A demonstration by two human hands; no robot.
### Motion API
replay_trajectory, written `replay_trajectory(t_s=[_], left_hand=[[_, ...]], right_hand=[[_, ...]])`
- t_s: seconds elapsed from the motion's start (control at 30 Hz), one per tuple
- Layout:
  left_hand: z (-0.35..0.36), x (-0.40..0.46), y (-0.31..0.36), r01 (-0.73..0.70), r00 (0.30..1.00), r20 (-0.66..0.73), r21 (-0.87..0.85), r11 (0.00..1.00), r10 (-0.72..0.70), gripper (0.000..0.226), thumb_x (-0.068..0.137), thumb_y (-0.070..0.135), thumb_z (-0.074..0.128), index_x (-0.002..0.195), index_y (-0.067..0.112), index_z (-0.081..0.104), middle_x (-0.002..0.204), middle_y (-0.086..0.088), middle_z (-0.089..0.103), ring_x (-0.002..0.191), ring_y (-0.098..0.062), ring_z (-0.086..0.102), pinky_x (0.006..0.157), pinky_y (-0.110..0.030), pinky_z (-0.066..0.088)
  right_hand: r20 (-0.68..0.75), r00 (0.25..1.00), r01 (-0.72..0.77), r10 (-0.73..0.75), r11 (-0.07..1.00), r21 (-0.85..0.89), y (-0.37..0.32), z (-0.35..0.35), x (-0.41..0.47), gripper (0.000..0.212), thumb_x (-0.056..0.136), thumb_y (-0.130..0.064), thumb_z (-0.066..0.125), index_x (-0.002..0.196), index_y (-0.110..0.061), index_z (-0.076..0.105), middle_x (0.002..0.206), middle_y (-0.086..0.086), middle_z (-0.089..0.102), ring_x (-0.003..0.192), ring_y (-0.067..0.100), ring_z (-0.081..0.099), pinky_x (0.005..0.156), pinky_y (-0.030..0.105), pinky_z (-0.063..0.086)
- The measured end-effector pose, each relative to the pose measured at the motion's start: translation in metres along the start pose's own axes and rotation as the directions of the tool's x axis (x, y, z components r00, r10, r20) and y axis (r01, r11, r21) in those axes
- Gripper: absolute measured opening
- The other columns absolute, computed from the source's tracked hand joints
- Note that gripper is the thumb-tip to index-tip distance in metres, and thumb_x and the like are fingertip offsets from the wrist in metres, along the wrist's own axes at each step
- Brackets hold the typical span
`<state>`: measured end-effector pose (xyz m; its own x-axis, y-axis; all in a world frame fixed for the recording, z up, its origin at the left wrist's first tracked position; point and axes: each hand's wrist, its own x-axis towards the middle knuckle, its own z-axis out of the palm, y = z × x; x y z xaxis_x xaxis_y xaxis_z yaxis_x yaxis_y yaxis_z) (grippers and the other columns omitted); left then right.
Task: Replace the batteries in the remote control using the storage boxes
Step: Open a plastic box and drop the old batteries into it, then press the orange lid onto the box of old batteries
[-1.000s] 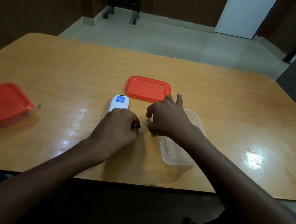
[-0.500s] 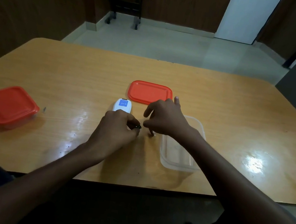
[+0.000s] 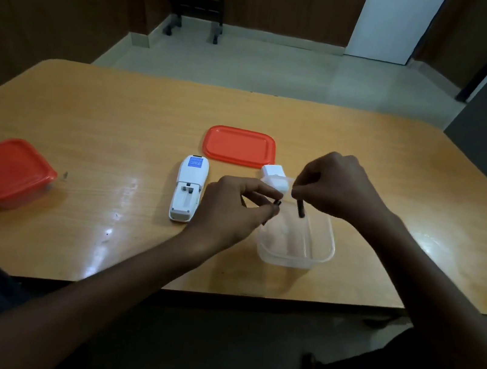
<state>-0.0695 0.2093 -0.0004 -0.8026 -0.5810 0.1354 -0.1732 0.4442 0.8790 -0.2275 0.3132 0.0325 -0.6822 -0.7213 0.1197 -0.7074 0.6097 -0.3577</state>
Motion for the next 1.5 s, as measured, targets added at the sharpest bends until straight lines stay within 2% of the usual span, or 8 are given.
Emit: replay_trajectory(t_s=[0.13, 0.33, 0.67, 0.87, 1.0, 1.13, 1.33, 1.5], left_hand=[[0.014, 0.0, -0.001, -0.025, 1.0, 0.005, 0.135, 0.991, 0.024, 0.022, 0.083, 0.029, 0.079, 0.105, 0.03, 0.077, 0.083, 0.014, 0.076, 0.061, 0.009, 0.062, 0.056, -0.003, 0.038], [0.017, 0.004, -0.007, -0.044, 0.998, -0.02, 0.34, 0.94, 0.054, 0.028, 0.085, 0.04, 0.073, 0.113, 0.036, 0.075, 0.095, 0.016, 0.078, 0.091, -0.002, 0.066, 0.069, -0.02, 0.044], [-0.012, 0.04, -0.017, 0.042, 0.963, -0.267, 0.044, 0.998, -0.029, 0.012, 0.086, 0.03, 0.072, 0.096, 0.031, 0.08, 0.081, 0.012, 0.074, 0.065, -0.002, 0.062, 0.059, -0.012, 0.042], [-0.052, 0.109, -0.039, 0.224, 0.959, -0.229, 0.253, 0.941, -0.167, 0.034, 0.089, 0.027, 0.06, 0.121, 0.022, 0.069, 0.093, 0.001, 0.067, 0.103, -0.028, 0.063, 0.097, -0.037, 0.05], [-0.049, 0.141, -0.049, 0.365, 0.93, -0.117, 0.39, 0.845, -0.348, 0.058, 0.086, 0.027, 0.047, 0.143, 0.018, 0.049, 0.123, -0.015, 0.063, 0.118, -0.039, 0.055, 0.1, -0.044, 0.05], [-0.036, 0.153, -0.052, 0.407, 0.912, -0.13, 0.183, 0.895, -0.389, 0.057, 0.089, 0.015, 0.049, 0.146, 0.016, 0.047, 0.135, -0.016, 0.058, 0.117, -0.037, 0.058, 0.096, -0.044, 0.055], [-0.041, 0.149, -0.037, 0.194, 0.882, -0.265, -0.549, 0.813, -0.39, 0.071, 0.079, -0.017, 0.066, 0.142, 0.009, 0.05, 0.111, -0.007, 0.063, 0.102, -0.027, 0.067, 0.076, -0.038, 0.063], [-0.037, 0.097, -0.01, -0.135, 0.973, -0.225, -0.351, 0.927, 0.057, 0.052, 0.077, -0.014, 0.074, 0.118, 0.017, 0.072, 0.103, 0.0, 0.072, 0.093, -0.012, 0.071, 0.09, -0.035, 0.06]], right_hand=[[0.11, 0.994, -0.002, 0.019, 0.988, -0.153, 0.015, 0.006, -0.003, 0.014, 0.073, -0.012, 0.077, 0.084, -0.021, 0.082, 0.079, 0.002, 0.077, 0.075, 0.019, 0.069, 0.063, 0.033, 0.059], [0.168, 0.986, 0.024, 0.01, 0.979, -0.201, 0.016, 0.015, 0.001, 0.011, 0.075, -0.017, 0.082, 0.086, -0.021, 0.081, 0.084, 0.002, 0.076, 0.079, 0.022, 0.069, 0.06, 0.029, 0.053], [-0.091, 0.994, -0.042, 0.057, 0.986, 0.161, 0.016, 0.007, 0.025, 0.007, 0.076, -0.025, 0.072, 0.079, -0.021, 0.076, 0.069, -0.004, 0.069, 0.071, 0.017, 0.066, 0.064, 0.031, 0.052], [0.087, 0.986, -0.164, 0.144, 0.936, 0.31, 0.023, 0.026, 0.068, 0.032, 0.094, -0.031, 0.062, 0.121, -0.016, 0.071, 0.118, 0.007, 0.072, 0.108, 0.023, 0.064, 0.083, 0.03, 0.048], [0.247, 0.961, -0.21, 0.124, 0.907, 0.365, 0.023, 0.039, 0.085, 0.046, 0.1, -0.034, 0.054, 0.141, -0.013, 0.056, 0.143, 0.011, 0.058, 0.126, 0.027, 0.056, 0.096, 0.032, 0.044], [0.298, 0.946, -0.258, 0.13, 0.858, 0.444, 0.024, 0.044, 0.092, 0.049, 0.101, -0.029, 0.054, 0.146, -0.012, 0.051, 0.15, 0.012, 0.051, 0.13, 0.027, 0.052, 0.103, 0.038, 0.046], [0.177, 0.97, -0.242, 0.167, 0.599, 0.764, 0.031, 0.032, 0.092, 0.035, 0.094, -0.023, 0.064, 0.124, -0.005, 0.068, 0.122, 0.002, 0.066, 0.122, 0.02, 0.055, 0.096, 0.032, 0.036], [0.164, 0.963, -0.238, 0.213, 0.389, 0.89, 0.034, 0.021, 0.088, 0.051, 0.099, -0.052, 0.048, 0.13, -0.013, 0.062, 0.122, 0.008, 0.071, 0.114, 0.018, 0.062, 0.092, 0.03, 0.043]])
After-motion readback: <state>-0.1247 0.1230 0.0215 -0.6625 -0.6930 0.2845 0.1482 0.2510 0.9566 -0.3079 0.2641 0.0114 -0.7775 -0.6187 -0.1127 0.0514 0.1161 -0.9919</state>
